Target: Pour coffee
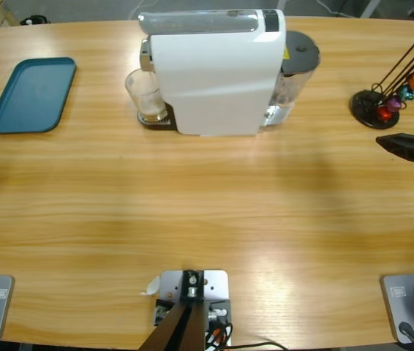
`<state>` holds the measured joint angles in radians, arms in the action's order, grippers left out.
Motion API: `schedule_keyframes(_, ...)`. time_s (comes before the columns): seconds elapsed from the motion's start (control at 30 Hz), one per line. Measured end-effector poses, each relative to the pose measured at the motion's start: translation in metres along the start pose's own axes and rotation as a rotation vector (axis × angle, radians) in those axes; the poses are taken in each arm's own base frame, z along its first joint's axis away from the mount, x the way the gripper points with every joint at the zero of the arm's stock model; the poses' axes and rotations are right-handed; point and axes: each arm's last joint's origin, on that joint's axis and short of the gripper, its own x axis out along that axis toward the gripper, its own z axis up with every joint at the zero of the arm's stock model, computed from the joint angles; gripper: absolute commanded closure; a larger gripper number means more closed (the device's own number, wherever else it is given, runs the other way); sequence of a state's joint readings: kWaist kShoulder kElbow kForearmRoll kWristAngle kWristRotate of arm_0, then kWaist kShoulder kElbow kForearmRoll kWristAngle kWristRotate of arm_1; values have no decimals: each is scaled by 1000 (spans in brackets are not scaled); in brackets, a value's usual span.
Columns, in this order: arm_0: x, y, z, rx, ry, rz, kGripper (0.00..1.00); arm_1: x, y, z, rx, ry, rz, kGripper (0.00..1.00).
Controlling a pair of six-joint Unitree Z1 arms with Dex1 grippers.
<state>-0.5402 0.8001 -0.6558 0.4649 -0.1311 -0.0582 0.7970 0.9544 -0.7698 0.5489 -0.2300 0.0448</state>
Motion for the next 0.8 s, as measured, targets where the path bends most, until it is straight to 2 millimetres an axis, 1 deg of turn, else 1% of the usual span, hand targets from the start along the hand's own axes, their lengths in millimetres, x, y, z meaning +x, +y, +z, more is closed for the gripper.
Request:
schedule_keyframes(0.27,-3,0,-2,2,-20,-2,0,0,0,0,0,-1,0,0)
schedule_keyframes(0.37,-1,0,-1,1,-12,-2,0,-3,-1,-2,5,-15,-2,0)
schedule_keyframes(0.53,9,1,2,-8,39,0,0,-10,-3,-7,18,-40,-2,0)
schedule_keyframes(0.8,7,0,7,-6,27,0,0,-10,-3,-7,23,-40,-1,0)
